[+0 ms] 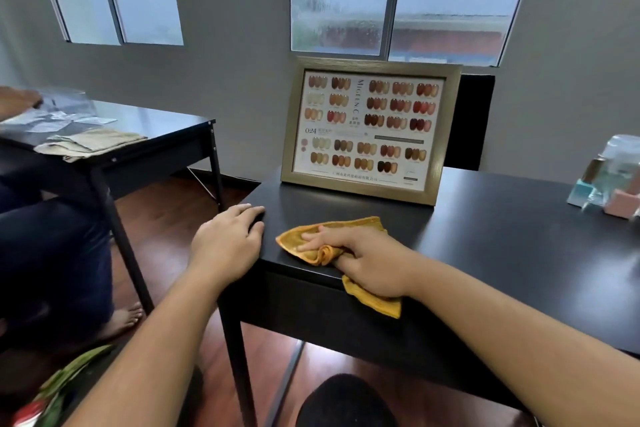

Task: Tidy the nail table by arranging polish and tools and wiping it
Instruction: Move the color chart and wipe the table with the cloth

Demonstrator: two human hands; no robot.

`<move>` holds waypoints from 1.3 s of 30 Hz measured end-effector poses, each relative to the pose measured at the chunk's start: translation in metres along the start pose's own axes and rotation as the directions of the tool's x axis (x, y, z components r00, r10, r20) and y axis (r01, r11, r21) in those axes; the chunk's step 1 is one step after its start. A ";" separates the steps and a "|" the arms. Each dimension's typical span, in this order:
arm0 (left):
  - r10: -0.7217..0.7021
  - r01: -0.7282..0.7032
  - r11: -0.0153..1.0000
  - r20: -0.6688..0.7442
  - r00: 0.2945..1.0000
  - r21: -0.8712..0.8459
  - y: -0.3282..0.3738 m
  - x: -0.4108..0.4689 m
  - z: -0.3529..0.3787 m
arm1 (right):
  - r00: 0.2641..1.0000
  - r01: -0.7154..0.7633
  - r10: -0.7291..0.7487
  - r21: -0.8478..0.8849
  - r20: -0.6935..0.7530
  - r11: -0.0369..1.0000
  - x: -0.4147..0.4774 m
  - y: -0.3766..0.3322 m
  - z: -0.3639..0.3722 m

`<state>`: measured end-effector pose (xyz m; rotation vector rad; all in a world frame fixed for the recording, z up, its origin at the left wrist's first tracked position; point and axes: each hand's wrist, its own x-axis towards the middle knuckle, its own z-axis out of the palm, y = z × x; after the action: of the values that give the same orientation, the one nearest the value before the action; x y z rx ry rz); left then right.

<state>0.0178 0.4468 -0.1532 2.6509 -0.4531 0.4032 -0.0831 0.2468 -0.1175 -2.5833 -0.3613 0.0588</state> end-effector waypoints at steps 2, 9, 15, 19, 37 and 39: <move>-0.021 0.021 1.000 0.014 1.000 0.002 0.001 0.001 -0.001 | 1.000 0.011 -0.011 0.001 0.013 1.000 -0.023 0.011 -0.008; -0.003 0.003 1.000 0.058 0.998 -0.002 0.032 -0.001 0.004 | 0.938 -0.321 0.307 -0.064 -0.161 0.945 -0.107 0.085 -0.054; 0.113 -0.112 0.994 0.130 0.985 -0.012 0.081 -0.005 0.010 | 0.727 -0.642 0.571 -0.083 -0.382 0.762 -0.120 0.112 -0.071; 0.182 -0.185 0.983 0.189 0.965 0.000 0.121 -0.011 0.017 | 0.740 -0.643 0.532 -0.202 -0.412 0.738 -0.088 0.083 -0.043; 0.468 -0.452 0.883 0.153 0.870 -0.130 0.205 -0.023 0.020 | 0.795 -0.262 0.293 0.135 -0.531 0.956 -0.185 0.116 -0.095; 0.595 -0.551 0.794 0.141 0.792 -0.255 0.229 -0.028 0.021 | 0.757 -0.267 0.245 0.055 -0.606 0.962 -0.200 0.106 -0.105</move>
<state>-0.0884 0.2479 -0.1012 2.3142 -1.3212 0.2232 -0.2380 0.0539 -0.0864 -2.4927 0.2407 -0.6805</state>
